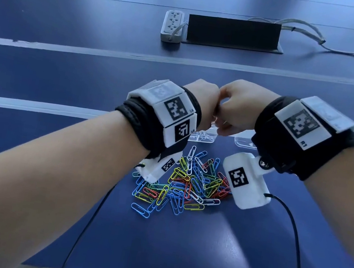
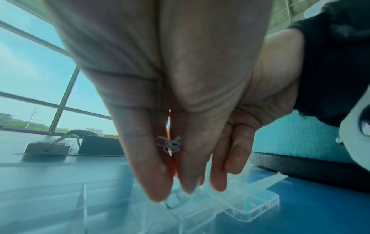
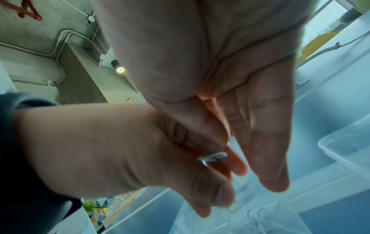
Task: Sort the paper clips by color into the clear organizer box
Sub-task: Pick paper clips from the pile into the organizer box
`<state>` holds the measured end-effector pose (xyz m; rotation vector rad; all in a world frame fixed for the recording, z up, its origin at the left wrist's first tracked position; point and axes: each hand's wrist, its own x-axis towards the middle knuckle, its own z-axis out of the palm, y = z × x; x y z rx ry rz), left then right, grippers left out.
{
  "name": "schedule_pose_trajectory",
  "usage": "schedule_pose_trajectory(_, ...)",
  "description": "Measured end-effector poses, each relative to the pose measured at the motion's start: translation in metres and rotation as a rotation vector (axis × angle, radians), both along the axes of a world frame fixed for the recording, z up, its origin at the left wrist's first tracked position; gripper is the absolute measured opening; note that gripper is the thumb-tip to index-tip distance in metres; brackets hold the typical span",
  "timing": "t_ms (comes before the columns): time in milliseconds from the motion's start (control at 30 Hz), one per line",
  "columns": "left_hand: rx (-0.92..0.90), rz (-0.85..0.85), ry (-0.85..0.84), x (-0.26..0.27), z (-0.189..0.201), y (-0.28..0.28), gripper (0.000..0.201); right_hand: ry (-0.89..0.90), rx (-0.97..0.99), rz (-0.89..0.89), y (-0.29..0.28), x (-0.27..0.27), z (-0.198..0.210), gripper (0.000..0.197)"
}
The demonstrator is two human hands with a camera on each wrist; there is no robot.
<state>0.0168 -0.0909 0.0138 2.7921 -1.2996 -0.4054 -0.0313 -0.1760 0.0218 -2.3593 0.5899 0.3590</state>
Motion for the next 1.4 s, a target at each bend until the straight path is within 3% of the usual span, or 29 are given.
schedule_pose_trajectory(333, -0.066, -0.007, 0.083, 0.002, -0.004, 0.002, 0.029, 0.009, 0.037, -0.04, -0.01, -0.022, -0.001, 0.025)
schedule_pose_trajectory(567, -0.238, -0.007, 0.088, -0.001, 0.001, 0.026, 0.016, 0.046, -0.112, 0.083, -0.009, -0.045, -0.006, 0.024)
schedule_pose_trajectory(833, -0.04, -0.045, 0.148, -0.015, -0.008, 0.073, 0.009, 0.069, -0.303, 0.286, 0.016, -0.055, -0.015, 0.013)
schedule_pose_trajectory(933, 0.003, -0.002, 0.129, -0.015, -0.011, 0.085, 0.013, 0.093, -0.365, 0.326, 0.023, -0.057, -0.021, 0.026)
schedule_pose_trajectory(1000, 0.02, 0.018, 0.112, -0.015, -0.011, 0.093, 0.015, 0.102, -0.409, 0.316, 0.025, -0.058, -0.025, 0.025)
schedule_pose_trajectory(1167, 0.047, 0.05, 0.116, -0.017, -0.013, 0.109, 0.011, 0.091, -0.432, 0.293, 0.026, -0.061, -0.027, 0.014)
schedule_pose_trajectory(1400, 0.112, 0.112, 0.136, -0.023, -0.014, 0.122, 0.005, 0.06, -0.365, 0.304, 0.023, -0.061, -0.026, 0.021)
